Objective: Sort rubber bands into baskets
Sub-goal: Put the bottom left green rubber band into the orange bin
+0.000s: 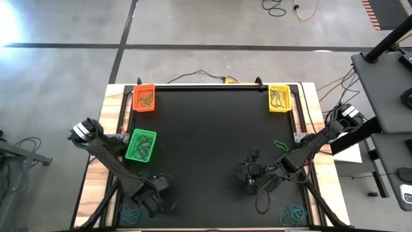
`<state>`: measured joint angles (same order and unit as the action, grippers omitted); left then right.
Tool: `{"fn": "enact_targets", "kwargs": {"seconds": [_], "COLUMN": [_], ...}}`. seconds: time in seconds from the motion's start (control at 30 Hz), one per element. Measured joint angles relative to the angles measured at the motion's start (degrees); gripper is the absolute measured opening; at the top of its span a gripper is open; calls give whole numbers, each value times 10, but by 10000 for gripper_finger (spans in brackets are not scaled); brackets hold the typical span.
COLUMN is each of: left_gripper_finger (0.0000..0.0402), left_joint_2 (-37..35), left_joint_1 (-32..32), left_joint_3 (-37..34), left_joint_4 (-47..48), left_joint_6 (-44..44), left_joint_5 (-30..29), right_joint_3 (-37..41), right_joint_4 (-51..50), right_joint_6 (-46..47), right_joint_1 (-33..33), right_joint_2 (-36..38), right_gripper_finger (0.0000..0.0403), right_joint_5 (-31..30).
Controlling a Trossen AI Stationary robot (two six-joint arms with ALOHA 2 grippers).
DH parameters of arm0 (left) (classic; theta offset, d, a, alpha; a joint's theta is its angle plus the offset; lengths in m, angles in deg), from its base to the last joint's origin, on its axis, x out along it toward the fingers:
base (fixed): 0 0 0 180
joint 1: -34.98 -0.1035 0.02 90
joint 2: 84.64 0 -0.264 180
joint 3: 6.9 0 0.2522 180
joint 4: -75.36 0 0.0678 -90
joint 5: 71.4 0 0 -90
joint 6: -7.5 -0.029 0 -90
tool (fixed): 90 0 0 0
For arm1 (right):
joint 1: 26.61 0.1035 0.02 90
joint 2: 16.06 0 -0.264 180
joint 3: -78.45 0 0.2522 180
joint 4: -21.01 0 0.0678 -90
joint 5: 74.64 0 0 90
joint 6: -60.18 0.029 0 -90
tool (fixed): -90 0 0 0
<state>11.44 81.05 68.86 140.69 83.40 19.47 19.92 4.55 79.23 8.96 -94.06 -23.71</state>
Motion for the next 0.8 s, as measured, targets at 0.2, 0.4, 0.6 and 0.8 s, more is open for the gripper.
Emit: {"fn": "enact_targets", "kwargs": {"seconds": [0.2,0.4,0.6,0.8], "left_gripper_finger": [0,0,0,0], "left_joint_2": [-11,-13,-36,-60], "left_joint_1": [-30,-125,-286,-511], "left_joint_3": [108,213,245,245], "left_joint_4": [109,304,355,385], "left_joint_6": [-142,-199,-275,-344], "left_joint_5": [-194,-332,-392,-423], "right_joint_3": [0,0,0,-1], "right_joint_4": [1,1,0,-3], "right_joint_6": [0,5,6,44], "right_joint_1": [-4,-4,-4,-3], "right_joint_2": [0,0,-12,-40], "right_gripper_finger": [187,187,187,187], "right_joint_5": [0,0,1,20]}}
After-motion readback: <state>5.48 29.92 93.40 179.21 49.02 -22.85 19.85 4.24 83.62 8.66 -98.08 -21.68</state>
